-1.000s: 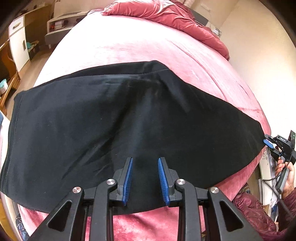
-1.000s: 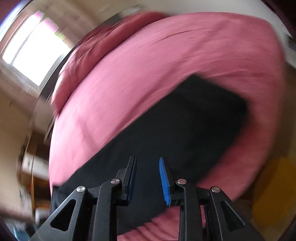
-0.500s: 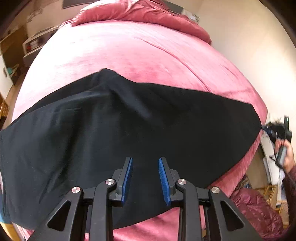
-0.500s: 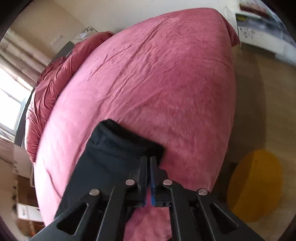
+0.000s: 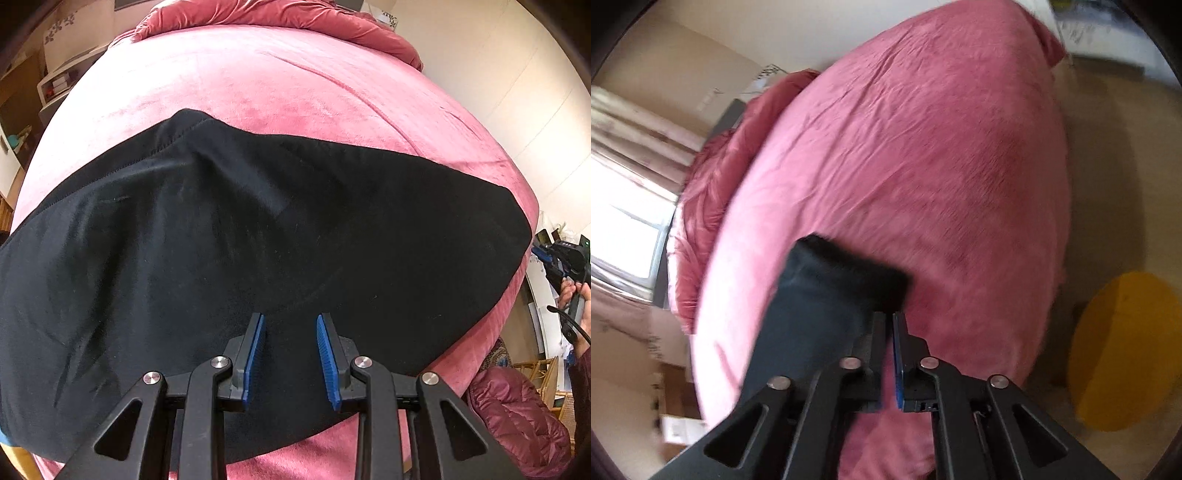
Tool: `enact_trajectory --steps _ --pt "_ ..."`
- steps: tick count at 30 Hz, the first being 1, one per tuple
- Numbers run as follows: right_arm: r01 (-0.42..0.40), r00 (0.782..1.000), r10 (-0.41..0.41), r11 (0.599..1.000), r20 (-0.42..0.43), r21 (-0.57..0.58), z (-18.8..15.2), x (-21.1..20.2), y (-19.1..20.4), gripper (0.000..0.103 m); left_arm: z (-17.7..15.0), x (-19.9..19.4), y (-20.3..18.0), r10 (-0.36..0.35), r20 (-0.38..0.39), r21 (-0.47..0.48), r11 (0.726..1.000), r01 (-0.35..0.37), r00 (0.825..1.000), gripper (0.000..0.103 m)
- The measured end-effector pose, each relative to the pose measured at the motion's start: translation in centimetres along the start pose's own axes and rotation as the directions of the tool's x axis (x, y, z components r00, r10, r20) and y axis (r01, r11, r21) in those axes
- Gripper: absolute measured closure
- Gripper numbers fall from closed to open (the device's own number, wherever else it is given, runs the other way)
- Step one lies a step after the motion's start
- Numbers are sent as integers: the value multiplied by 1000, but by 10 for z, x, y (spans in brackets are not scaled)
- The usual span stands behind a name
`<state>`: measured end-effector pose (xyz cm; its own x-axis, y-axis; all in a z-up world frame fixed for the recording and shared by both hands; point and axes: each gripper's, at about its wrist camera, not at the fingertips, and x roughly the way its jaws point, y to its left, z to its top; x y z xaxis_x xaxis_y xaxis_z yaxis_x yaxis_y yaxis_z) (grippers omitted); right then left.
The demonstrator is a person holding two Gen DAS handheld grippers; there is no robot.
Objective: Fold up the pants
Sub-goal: 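Grasp the pant leg end with the right gripper and lift it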
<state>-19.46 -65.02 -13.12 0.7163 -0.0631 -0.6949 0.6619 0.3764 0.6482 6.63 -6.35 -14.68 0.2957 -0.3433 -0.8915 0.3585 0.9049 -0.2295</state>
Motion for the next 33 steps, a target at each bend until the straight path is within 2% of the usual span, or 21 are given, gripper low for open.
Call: enact_trajectory --steps 1,2,4,5,8,9,11,14,16,17,18,19,24,28,30,33 --pt "-15 1000 15 1000 -2 3 -2 1 1 74 0 1 -1 0 1 -2 1000 0 1000 74" --pt "-12 1000 12 1000 0 -1 -4 4 4 61 1 1 3 -1 1 -1 1000 1 1000 74" --pt "13 1000 -13 1000 2 2 -2 12 8 60 1 4 4 0 0 -1 1000 0 1000 74" --pt "33 999 -33 999 5 4 0 16 10 63 2 5 6 -1 -1 -4 1000 1 1000 74" --pt "75 997 -75 997 23 -8 13 31 18 84 3 6 6 -1 5 -12 1000 1 1000 74" --pt "100 995 -98 994 35 -42 16 32 25 88 2 5 6 3 10 -11 1000 -3 1000 74" --pt "143 988 -136 983 68 -115 17 33 38 89 -2 4 6 8 11 -13 1000 -8 1000 74" --pt "203 979 -202 972 22 -114 11 53 29 89 -4 5 6 15 1 -36 999 -15 1000 74" --pt "169 986 -167 981 27 -97 9 48 28 84 -5 4 3 18 6 -26 1000 -18 1000 74" --pt "140 990 -140 987 16 -73 8 44 25 77 -5 4 2 19 6 -22 1000 -19 1000 74" --pt "112 994 -112 992 3 -57 5 39 23 65 -6 4 2 18 9 -23 1000 -18 1000 74" --pt "99 995 -99 994 2 -54 2 34 22 61 -6 3 0 17 10 -26 1000 -17 1000 74" --pt "7 998 -7 1000 -55 3 -20 29 10 60 -7 -3 1 13 15 -34 999 -12 1000 73" --pt "-13 998 14 1000 -66 15 -26 43 10 60 -9 -5 -1 39 13 -30 999 -39 999 73" --pt "-28 998 28 1000 -55 -6 -26 48 17 68 -9 -8 -3 59 22 -33 998 -58 998 72" --pt "-5 998 4 1000 -67 -21 -19 62 22 65 -10 -12 -7 72 29 -30 997 -71 997 72"
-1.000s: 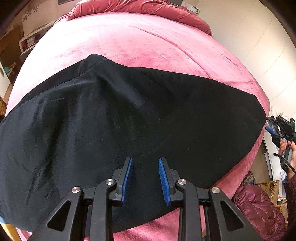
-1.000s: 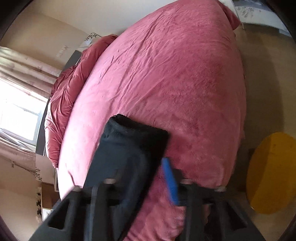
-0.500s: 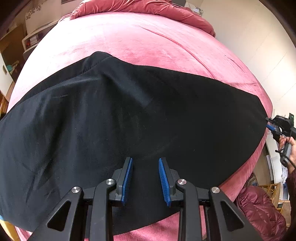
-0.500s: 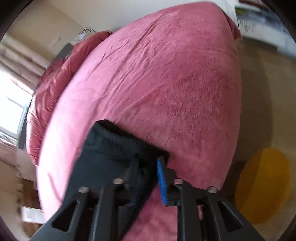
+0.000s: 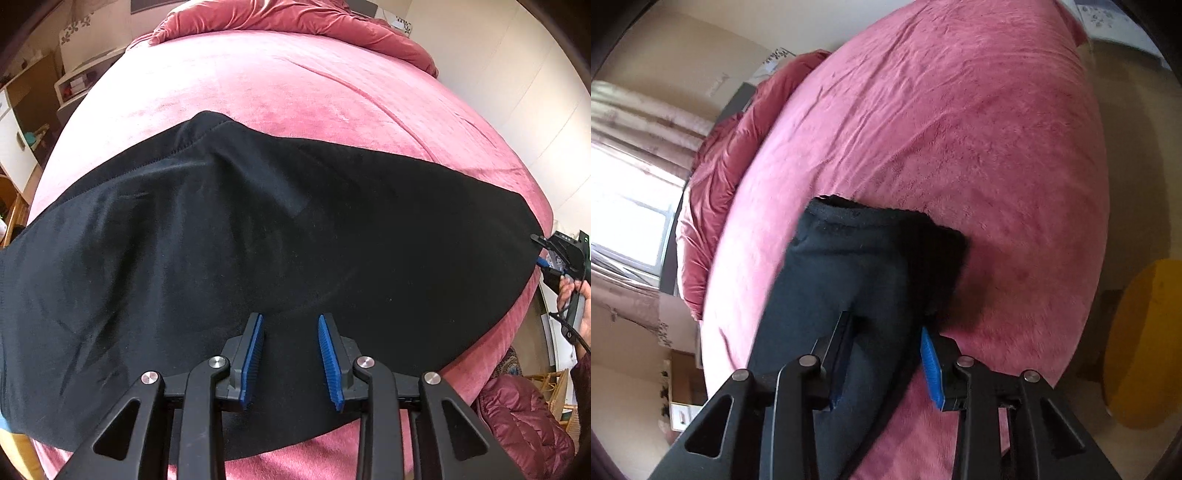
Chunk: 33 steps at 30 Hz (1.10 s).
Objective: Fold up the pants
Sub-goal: 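Grasp the pant leg end with the right gripper and lift it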
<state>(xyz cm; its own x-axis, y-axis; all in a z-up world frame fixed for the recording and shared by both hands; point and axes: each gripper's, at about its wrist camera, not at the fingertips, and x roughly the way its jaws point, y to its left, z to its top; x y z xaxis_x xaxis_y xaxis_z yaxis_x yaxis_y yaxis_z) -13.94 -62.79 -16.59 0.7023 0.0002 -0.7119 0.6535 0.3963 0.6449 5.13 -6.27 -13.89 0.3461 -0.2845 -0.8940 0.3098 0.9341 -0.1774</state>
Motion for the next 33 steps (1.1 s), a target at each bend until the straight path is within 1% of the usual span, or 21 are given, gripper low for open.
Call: enact_trajectory --steps 1,4,6,7,8,9,11,13,16,20,22,25,28,30,33 --pt "1 1000 -1 1000 -6 14 2 4 -1 65 -1 0 -1 4 0 1 1000 -4 1000 72" --pt "-25 1000 25 999 -1 37 7 10 -2 59 -1 -5 -4 8 6 4 1000 -8 1000 71" --pt "-26 1000 26 999 -5 44 8 10 -1 60 -3 -7 -5 10 10 2 1000 -10 1000 71" --pt "-17 1000 18 999 -4 33 8 9 1 62 -4 -8 -6 15 13 2 1000 -15 1000 71" --pt "-4 1000 4 1000 -1 12 8 5 5 72 -5 -11 -8 17 18 4 1000 -17 1000 71" --pt "11 1000 -11 1000 0 -12 8 3 8 76 -6 -13 -9 16 24 5 1000 -16 1000 71" --pt "25 1000 -24 999 8 -32 8 0 14 81 -9 -19 -12 18 33 8 1000 -18 999 71" --pt "25 999 -24 998 23 -59 9 -6 25 83 -10 -24 -14 16 44 12 1000 -17 999 71" --pt "7 999 -2 994 40 -113 9 -16 44 84 -10 -33 -14 1 61 11 1000 -2 998 71" --pt "-27 998 36 981 44 -191 8 -28 71 86 -11 -41 -12 -13 67 1 1000 13 998 71" --pt "-58 997 68 972 36 -228 4 -34 85 87 -12 -44 -9 -23 68 -10 1000 24 997 71" --pt "-104 994 111 943 2 -315 -10 -41 114 88 -12 -44 2 -50 67 -39 998 53 997 71" --pt "-141 990 132 899 -50 -416 -34 -44 149 88 -15 -47 11 -85 66 -82 992 91 994 71" --pt "-182 983 154 865 -97 -468 -54 -42 171 88 -16 -51 19 -113 71 -115 986 121 991 71" --pt "-228 972 166 820 -164 -524 -87 -33 199 88 -19 -57 30 -143 79 -160 975 154 987 71"
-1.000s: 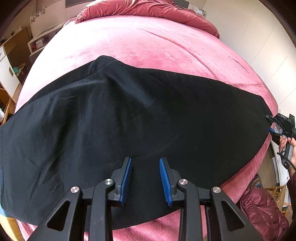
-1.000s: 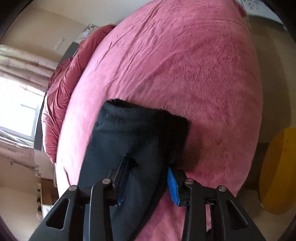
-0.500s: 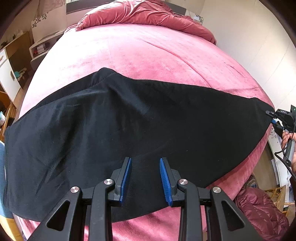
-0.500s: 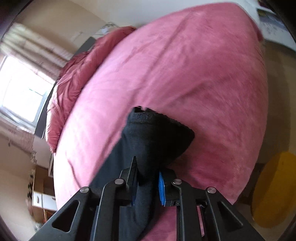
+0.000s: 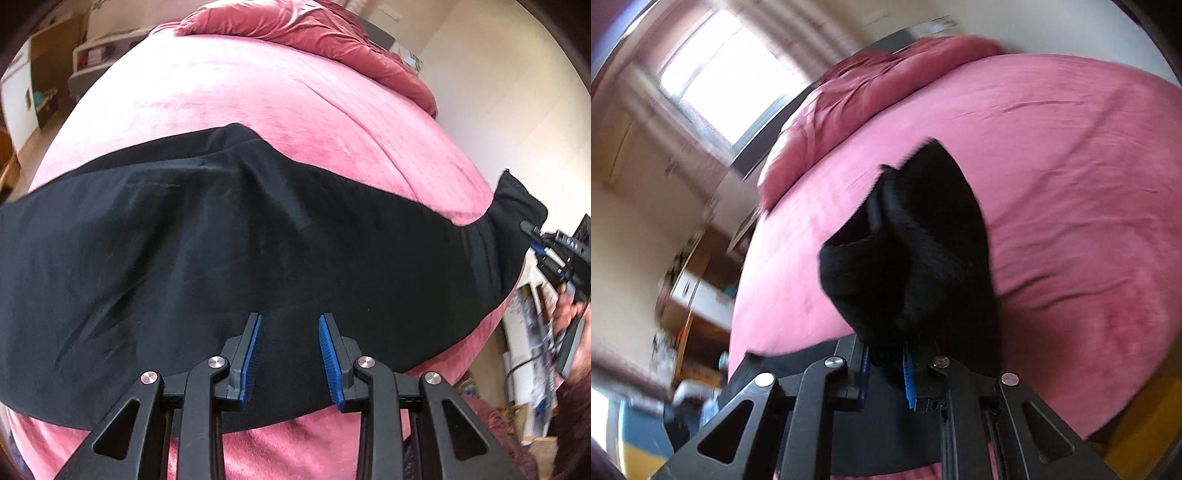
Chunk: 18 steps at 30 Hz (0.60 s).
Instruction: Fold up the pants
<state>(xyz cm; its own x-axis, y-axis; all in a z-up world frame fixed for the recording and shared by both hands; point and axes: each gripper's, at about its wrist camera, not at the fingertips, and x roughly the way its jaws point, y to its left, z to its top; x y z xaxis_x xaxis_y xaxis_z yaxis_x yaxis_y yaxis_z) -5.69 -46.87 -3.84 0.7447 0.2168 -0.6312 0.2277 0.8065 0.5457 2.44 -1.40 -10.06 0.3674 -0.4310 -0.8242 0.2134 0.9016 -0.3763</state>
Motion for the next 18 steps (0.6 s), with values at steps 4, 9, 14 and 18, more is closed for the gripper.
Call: enact_trajectory --steps 4,9,14,18 --pt "-52 994 39 991 -106 -121 -25 34 54 88 0 -11 12 -20 11 -36 999 21 1000 71" --pt "-136 960 61 955 -274 -262 -78 82 118 88 1 -19 26 -84 14 -85 993 85 996 71" --pt "-188 919 30 911 -394 -369 -133 121 161 88 4 -23 37 -194 12 -144 970 194 981 71" --pt "-184 902 -27 879 -431 -440 -161 143 174 87 13 -19 45 -284 -2 -211 938 277 959 70"
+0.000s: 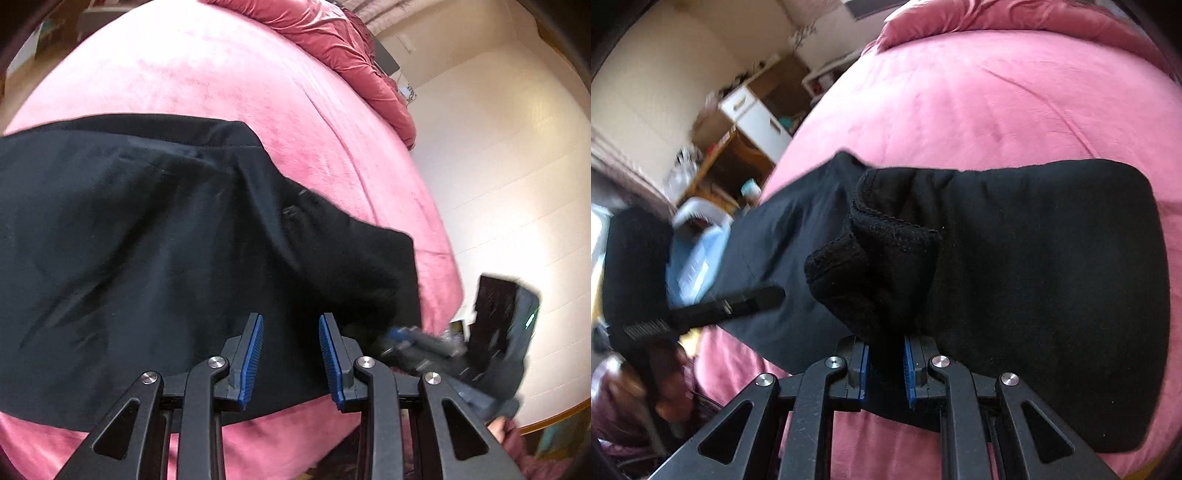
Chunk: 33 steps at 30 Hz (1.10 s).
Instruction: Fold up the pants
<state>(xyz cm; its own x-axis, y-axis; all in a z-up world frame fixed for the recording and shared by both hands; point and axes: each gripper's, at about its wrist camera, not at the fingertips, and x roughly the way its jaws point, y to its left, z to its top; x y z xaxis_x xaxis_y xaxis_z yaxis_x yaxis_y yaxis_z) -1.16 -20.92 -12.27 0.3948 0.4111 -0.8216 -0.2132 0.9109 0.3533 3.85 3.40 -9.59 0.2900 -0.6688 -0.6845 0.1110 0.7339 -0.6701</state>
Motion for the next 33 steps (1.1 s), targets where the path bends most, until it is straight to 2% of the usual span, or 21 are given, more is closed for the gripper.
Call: enact_trajectory --steps 2,3,5,8,9,10,11,12,14,16,19,21,23,24,25,29,33 --pt "31 999 -31 999 -14 -41 -6 7 7 87 5 1 4 -51 -15 -40 998 50 999 62" --pt "38 999 -39 998 -19 -56 -8 10 9 87 9 3 7 -82 -29 -71 994 79 996 55" --pt "47 999 -49 995 -20 -93 -9 13 18 84 15 6 10 -124 -38 -123 985 118 992 53" --pt "68 998 -70 985 -6 -155 -15 16 26 81 24 14 8 -148 -55 -146 979 139 987 52" --pt "65 998 -66 984 -2 -166 -17 15 28 73 26 20 8 -154 -77 -157 978 141 985 47" --pt "48 999 -49 984 0 -169 -22 2 26 67 27 25 8 -165 -96 -173 974 147 982 38" --pt "16 1000 -17 985 -4 -171 -24 0 28 53 29 32 8 -182 -117 -198 968 156 976 37" --pt "-21 1000 20 984 -9 -175 -26 -5 29 47 30 35 9 -181 -128 -208 966 152 975 37" --pt "-68 998 66 979 -16 -193 -29 -17 32 47 32 39 9 -160 -139 -207 970 130 977 37" --pt "-56 998 57 983 3 -174 -34 -35 22 47 33 48 7 -136 -157 -211 972 101 978 38" --pt "-14 999 17 997 41 -75 -41 -63 -8 47 30 56 7 -118 -204 -212 974 74 972 39" --pt "40 997 -41 999 70 14 -52 -86 -37 47 27 60 4 -98 -222 -197 979 53 970 43" --pt "92 991 -101 991 84 99 -64 -104 -64 47 25 63 -2 -97 -229 -163 985 60 969 63" --pt "132 986 -144 982 81 136 -73 -113 -78 47 25 63 -6 -77 -226 -139 989 46 971 76" --pt "175 980 -188 971 69 164 -82 -120 -90 47 24 62 -11 -60 -217 -108 993 37 974 81" --pt "273 959 -284 925 0 266 -108 -120 -123 44 29 48 -36 -94 -164 -34 995 90 982 87" --pt "248 966 -260 922 -2 298 -108 -109 -124 36 48 24 -72 -188 -87 11 982 189 978 88"
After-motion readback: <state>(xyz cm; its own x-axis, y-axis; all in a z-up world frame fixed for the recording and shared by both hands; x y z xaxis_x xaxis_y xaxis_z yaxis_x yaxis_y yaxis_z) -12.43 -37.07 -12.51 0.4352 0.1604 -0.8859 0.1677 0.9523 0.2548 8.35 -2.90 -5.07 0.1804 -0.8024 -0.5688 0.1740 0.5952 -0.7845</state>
